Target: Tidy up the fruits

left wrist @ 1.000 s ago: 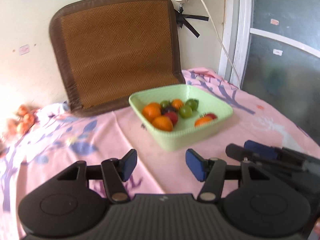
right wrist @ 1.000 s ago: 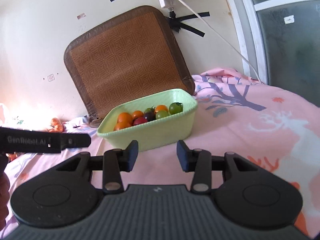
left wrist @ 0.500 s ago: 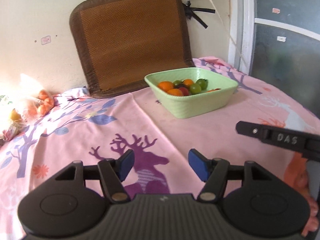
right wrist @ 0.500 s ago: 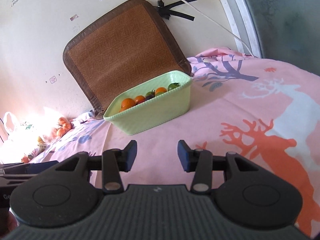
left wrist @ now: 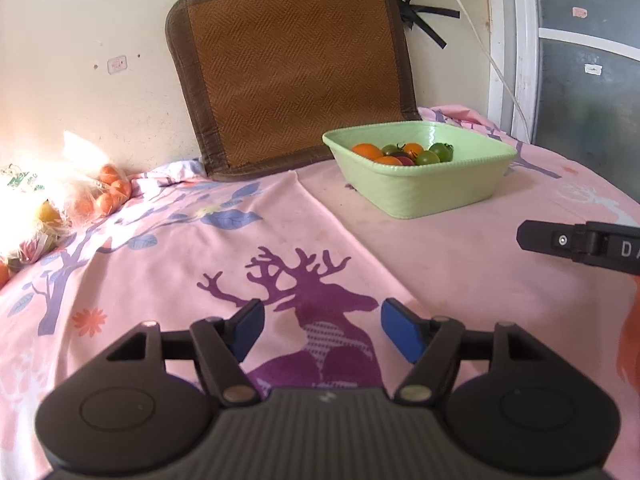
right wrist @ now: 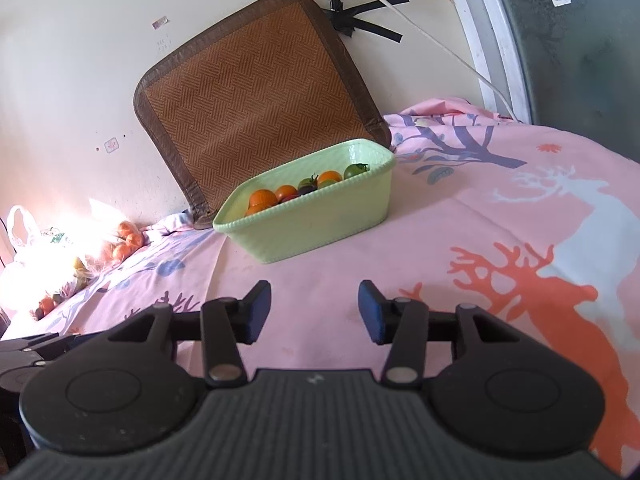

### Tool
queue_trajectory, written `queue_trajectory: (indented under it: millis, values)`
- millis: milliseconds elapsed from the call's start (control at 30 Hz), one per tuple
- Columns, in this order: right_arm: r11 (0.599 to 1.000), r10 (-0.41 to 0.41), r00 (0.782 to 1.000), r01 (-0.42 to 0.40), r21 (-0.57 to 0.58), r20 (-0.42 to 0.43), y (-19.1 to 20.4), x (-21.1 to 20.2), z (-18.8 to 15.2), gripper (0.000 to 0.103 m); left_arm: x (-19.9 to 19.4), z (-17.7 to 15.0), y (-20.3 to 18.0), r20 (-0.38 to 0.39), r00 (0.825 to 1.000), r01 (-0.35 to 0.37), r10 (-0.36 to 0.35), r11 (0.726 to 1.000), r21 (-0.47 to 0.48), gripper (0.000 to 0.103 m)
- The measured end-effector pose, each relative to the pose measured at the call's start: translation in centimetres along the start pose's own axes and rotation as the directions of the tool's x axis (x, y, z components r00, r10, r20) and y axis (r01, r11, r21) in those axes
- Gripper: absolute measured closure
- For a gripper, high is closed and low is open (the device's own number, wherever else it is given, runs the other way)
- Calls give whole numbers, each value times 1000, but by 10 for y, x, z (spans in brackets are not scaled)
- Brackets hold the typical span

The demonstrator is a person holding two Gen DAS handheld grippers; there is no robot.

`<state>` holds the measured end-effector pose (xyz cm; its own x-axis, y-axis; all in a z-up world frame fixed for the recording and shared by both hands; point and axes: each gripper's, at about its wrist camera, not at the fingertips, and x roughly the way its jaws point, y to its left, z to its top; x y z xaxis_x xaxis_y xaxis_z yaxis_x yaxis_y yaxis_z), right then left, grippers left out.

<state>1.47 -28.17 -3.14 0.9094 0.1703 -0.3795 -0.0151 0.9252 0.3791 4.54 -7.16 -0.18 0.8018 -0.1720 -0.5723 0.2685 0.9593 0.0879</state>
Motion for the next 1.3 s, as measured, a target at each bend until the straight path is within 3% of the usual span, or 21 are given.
queue_trajectory:
  millis: [33,67,300,433,567,767,1300]
  values:
    - [1000,2,1000,-2,-1,3,0,0,0,52,-1,0,0,7,1000,-4,4,1000,1,22]
    - [1000,1,1000,-1,-4,3,1,0,0,51,-2,0,1,13,1000,-5,5,1000,-1,21]
    - [1000,6,1000,-6,-4,-26,1,5,1,51,5,0,2,-33,999,-6,6,1000,-13,21]
    - [1000,11,1000,-11,16,-20,-2,4,2,42,6,0,2,-36,999,-9,8,1000,-11,20]
    - [1000,13,1000,-13,24,-20,-2,4,2,42,4,-1,1,-17,999,-31,31,999,-7,9]
    - [1000,16,1000,-16,8,-11,0,2,1,42,0,-1,-2,-8,997,-76,76,997,1,1]
    - [1000,10,1000,-10,-8,0,1,1,1,38,-5,-3,2,9,993,-119,119,992,-37,0]
